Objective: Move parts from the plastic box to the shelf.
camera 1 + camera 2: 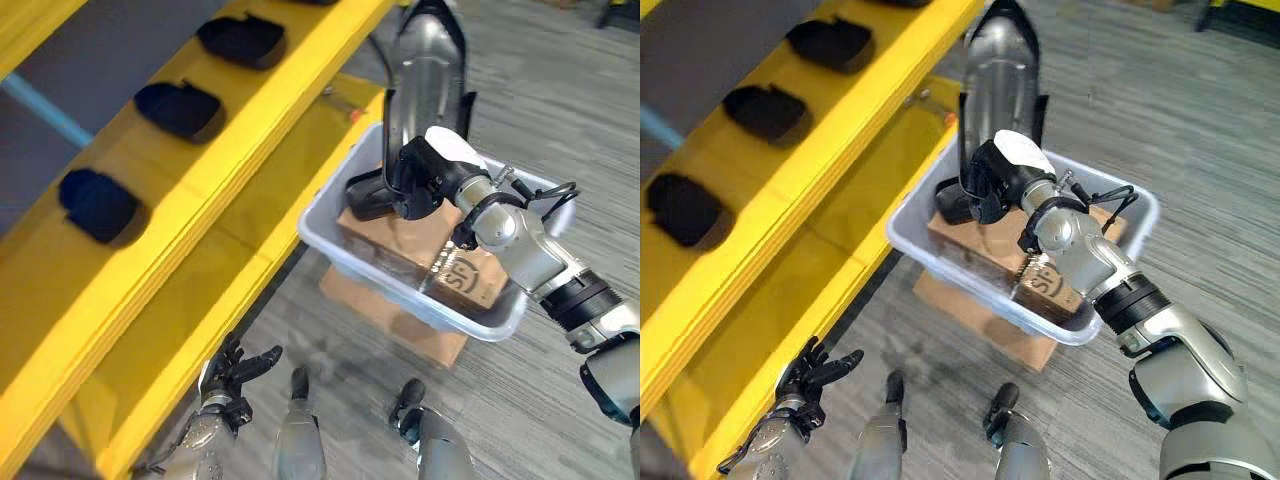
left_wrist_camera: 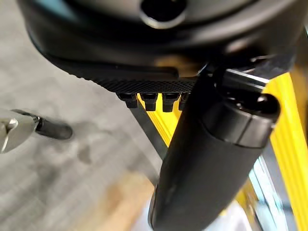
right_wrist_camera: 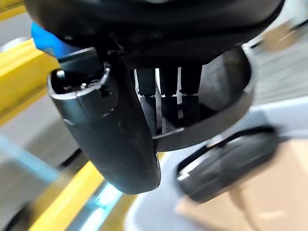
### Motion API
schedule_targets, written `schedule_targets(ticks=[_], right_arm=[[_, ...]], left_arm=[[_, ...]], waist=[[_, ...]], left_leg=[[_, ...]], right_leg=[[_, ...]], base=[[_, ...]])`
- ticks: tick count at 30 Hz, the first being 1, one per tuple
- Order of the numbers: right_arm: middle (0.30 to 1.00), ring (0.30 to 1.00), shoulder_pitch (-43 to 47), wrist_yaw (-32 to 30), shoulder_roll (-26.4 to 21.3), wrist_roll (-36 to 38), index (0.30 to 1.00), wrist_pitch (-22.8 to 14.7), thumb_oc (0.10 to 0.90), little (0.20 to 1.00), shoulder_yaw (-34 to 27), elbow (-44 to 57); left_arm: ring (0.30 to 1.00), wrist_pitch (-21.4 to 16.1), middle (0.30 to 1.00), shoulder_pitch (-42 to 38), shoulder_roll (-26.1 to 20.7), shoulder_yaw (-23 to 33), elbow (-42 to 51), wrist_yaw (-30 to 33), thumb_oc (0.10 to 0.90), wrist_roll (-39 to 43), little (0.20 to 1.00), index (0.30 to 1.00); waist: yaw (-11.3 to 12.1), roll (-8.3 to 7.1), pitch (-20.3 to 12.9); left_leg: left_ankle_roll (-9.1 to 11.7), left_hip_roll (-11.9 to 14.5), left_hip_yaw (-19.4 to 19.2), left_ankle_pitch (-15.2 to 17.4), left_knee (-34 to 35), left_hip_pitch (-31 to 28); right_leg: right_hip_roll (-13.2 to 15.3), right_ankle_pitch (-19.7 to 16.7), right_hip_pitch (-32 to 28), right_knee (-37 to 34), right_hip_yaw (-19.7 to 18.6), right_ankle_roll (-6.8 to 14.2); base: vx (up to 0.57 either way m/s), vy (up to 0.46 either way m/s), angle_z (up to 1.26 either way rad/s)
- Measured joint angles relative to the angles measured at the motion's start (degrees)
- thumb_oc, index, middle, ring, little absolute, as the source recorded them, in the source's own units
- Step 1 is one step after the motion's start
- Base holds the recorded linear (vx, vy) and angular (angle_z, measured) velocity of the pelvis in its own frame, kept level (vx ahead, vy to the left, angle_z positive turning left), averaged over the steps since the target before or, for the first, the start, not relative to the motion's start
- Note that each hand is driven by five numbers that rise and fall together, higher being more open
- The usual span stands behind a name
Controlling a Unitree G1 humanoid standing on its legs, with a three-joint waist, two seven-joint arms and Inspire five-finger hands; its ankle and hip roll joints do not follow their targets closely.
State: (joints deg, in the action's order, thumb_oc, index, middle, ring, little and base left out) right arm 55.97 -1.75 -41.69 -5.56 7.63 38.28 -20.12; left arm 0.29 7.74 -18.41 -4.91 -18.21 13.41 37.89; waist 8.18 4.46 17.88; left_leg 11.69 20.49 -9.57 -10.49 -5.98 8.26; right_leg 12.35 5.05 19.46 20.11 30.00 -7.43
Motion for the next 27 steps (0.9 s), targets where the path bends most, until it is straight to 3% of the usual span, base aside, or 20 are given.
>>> schedule_targets(ticks=[3,4,5,6,8,9,14,20,24,27], right_arm=[[0.3,0.3,-1.1,-0.1,0.4,0.0,0.3,0.1,0.4,0.3,-0.9,0.0],[0.3,0.3,-1.2,-0.1,0.1,-0.1,0.3,0.1,0.4,0.3,-1.6,0.0],[0.3,0.3,-1.7,-0.3,0.2,-0.2,0.3,0.0,0.4,0.3,-3.5,0.2],[0.3,0.3,-5.1,-1.2,0.7,-0.6,0.3,0.5,0.4,0.3,-6.1,0.2],[0.3,0.3,-6.4,-1.3,0.9,-0.6,0.3,0.4,0.4,0.3,-6.1,0.1],[0.3,0.3,-8.6,-1.3,1.3,-0.6,0.3,0.6,0.4,0.3,-6.8,-0.3],[0.3,0.3,-11.1,-0.7,3.5,-0.5,0.3,0.8,0.4,0.3,-8.2,-0.3],[0.3,0.3,-11.1,-0.6,5.1,-1.0,0.3,0.8,0.4,0.3,-8.2,-0.1],[0.3,0.3,-11.1,-0.4,5.7,-1.0,0.3,0.8,0.4,0.3,-8.3,-0.1],[0.3,0.3,-10.9,-0.1,5.7,-1.1,0.3,0.8,0.4,0.3,-8.3,-0.2]], left_arm=[[1.0,0.0,1.0,-1.1,0.4,-2.9,-0.3,-0.5,0.9,0.0,1.0,1.0],[1.0,0.0,1.0,-1.8,0.6,-4.1,-0.2,-0.6,0.9,0.0,1.0,1.0],[1.0,0.1,1.0,-2.0,1.5,-4.8,0.0,-0.8,0.9,0.0,1.0,1.0],[1.0,0.6,1.0,-3.7,1.6,-5.3,-0.1,-1.5,0.9,0.0,1.0,1.0],[1.0,0.7,1.0,-3.1,1.3,-4.7,0.4,-1.6,0.9,-0.1,1.0,1.0],[1.0,0.7,1.0,-3.2,1.1,-2.7,0.3,-1.5,0.9,-0.5,1.0,1.0],[1.0,0.8,1.0,-1.7,0.6,-1.3,0.4,-1.7,0.9,-2.3,1.0,1.0],[1.0,1.0,1.0,-1.0,-0.9,0.4,0.5,-2.7,0.9,-2.7,1.0,1.0],[1.0,1.0,1.0,-0.6,-1.0,0.6,0.6,-2.7,0.9,-2.7,1.0,1.0],[1.0,1.1,1.0,-0.7,-1.0,0.7,0.8,-2.7,0.9,-2.7,1.0,1.0]], waist=[[-3.4,0.07,0.0],[-3.7,0.46,0.2],[-3.4,1.78,0.4],[-3.4,1.07,0.5],[-3.1,1.04,0.5],[-2.8,0.4,0.6],[-0.8,-1.58,0.8],[0.3,-5.16,0.8],[1.5,-5.6,0.9],[2.1,-6.22,1.1]], left_leg=[[0.3,2.7,-9.8,1.7,1.8,-7.3],[-0.7,1.7,-10.5,0.6,3.7,-9.0],[-0.9,1.1,-12.3,-0.7,4.1,-10.0],[0.0,-0.1,-11.4,4.5,1.0,-9.0],[-0.7,-2.1,-10.1,8.0,-0.1,-8.0],[-0.8,-4.6,-8.9,11.3,-0.7,-7.5],[-3.0,-7.5,-8.7,12.1,-1.8,-6.8],[-3.8,-7.8,-6.0,13.2,-5.5,-3.6],[-4.2,-8.2,-5.6,14.1,-7.1,-3.0],[-4.9,-8.7,-4.3,16.5,-12.1,0.3]], right_leg=[[4.0,2.1,-2.2,3.5,6.3,1.7],[4.4,2.1,-2.0,4.2,7.0,1.9],[5.0,2.1,-1.7,6.5,7.7,2.9],[8.0,1.7,-1.6,9.1,8.1,3.9],[10.9,0.6,-1.8,9.5,7.9,5.6],[12.6,-2.3,-2.4,7.7,8.1,6.8],[13.5,-8.6,-5.1,0.4,8.3,8.6],[13.2,-11.2,-7.0,-3.1,9.9,9.1],[12.9,-12.4,-7.9,-4.8,9.8,9.4],[13.6,-14.1,-8.2,-6.3,10.1,10.0]], base=[[-0.02,0.061,1.3],[0.05,0.145,0.97],[0.07,0.247,0.74],[0.08,0.29,0.62],[0.08,0.302,0.51],[0.07,0.238,0.31],[0.05,0.113,0.13],[0.02,0.09,0.18],[0.0,0.107,0.06],[0.01,0.193,0.1]])
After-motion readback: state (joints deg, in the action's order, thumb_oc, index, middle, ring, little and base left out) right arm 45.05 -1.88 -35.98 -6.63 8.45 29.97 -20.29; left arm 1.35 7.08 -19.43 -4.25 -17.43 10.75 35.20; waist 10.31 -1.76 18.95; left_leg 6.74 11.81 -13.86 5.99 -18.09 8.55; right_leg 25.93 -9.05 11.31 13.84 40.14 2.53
